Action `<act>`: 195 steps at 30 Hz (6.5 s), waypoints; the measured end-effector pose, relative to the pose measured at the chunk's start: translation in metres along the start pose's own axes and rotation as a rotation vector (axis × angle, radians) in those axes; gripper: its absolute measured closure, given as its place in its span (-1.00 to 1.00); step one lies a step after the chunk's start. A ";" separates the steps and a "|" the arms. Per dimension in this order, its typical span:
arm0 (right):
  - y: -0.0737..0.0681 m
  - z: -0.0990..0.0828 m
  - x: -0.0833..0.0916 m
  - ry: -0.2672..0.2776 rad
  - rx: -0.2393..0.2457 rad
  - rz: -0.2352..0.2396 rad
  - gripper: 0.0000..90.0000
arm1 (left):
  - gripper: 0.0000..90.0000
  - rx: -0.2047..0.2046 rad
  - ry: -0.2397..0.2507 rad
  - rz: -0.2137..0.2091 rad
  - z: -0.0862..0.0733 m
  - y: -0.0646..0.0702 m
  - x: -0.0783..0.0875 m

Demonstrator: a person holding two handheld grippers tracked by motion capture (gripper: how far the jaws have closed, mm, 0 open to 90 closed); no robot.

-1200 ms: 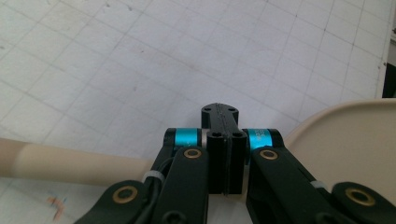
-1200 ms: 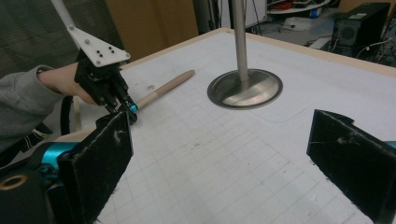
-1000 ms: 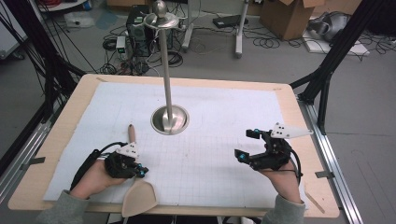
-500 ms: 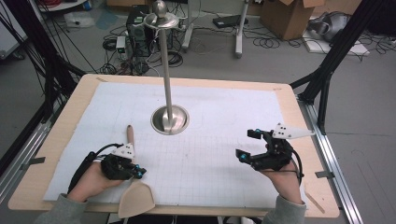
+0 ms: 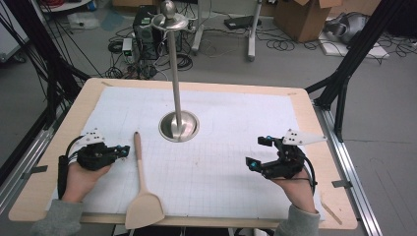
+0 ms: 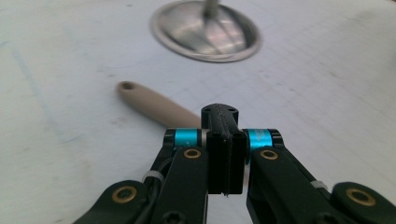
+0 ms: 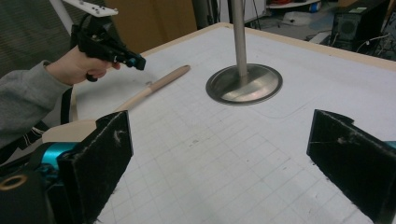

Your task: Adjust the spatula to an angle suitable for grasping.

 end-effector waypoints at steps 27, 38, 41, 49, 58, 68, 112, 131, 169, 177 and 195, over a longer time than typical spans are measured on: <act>0.003 0.001 0.001 0.006 -0.006 -0.003 -0.86 | 0.99 0.022 -0.159 -0.021 -0.011 0.007 -0.057; 0.003 0.001 0.003 0.013 -0.012 -0.006 -0.86 | 0.99 -0.043 -0.219 -0.053 -0.007 0.026 -0.067; 0.002 0.001 0.002 0.010 -0.005 -0.003 -0.86 | 0.99 -0.033 -0.199 -0.046 -0.005 0.026 -0.062; 0.003 0.000 0.002 0.007 -0.008 -0.007 -0.86 | 0.99 -0.102 -0.157 -0.112 -0.009 0.060 -0.034; 0.002 0.000 0.001 0.003 -0.010 -0.007 -0.86 | 0.99 -0.211 -0.197 -0.144 -0.033 0.106 -0.028; 0.003 0.000 0.003 0.007 -0.011 -0.007 -0.86 | 0.99 -0.183 -0.257 -0.196 -0.046 0.122 -0.033; 0.004 -0.004 -0.005 -0.020 -0.012 -0.017 -0.86 | 0.99 -0.270 -0.417 -0.001 -0.066 0.069 0.017; 0.004 -0.005 -0.008 -0.032 -0.015 -0.013 -0.86 | 0.99 -0.161 -0.357 0.085 -0.068 0.027 0.041; 0.004 -0.006 -0.009 -0.039 -0.016 -0.015 -0.86 | 0.99 -0.041 -0.057 0.094 -0.012 0.019 0.079; 0.007 -0.005 -0.007 -0.028 -0.015 -0.020 -0.86 | 0.38 0.026 -0.002 0.085 0.003 0.022 0.076; 0.009 -0.004 0.000 -0.010 -0.030 -0.023 -0.86 | -0.64 -0.027 0.011 0.041 -0.002 0.020 0.082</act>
Point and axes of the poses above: each handheld gripper's, and its own axes: x roughly backward along the jaws, z roughly out of its top, y roughly to its right, the point moved 9 cm from there along -x, roughly forward along the jaws, and after that the axes turned 5 degrees about x, right-handed, at the moved point
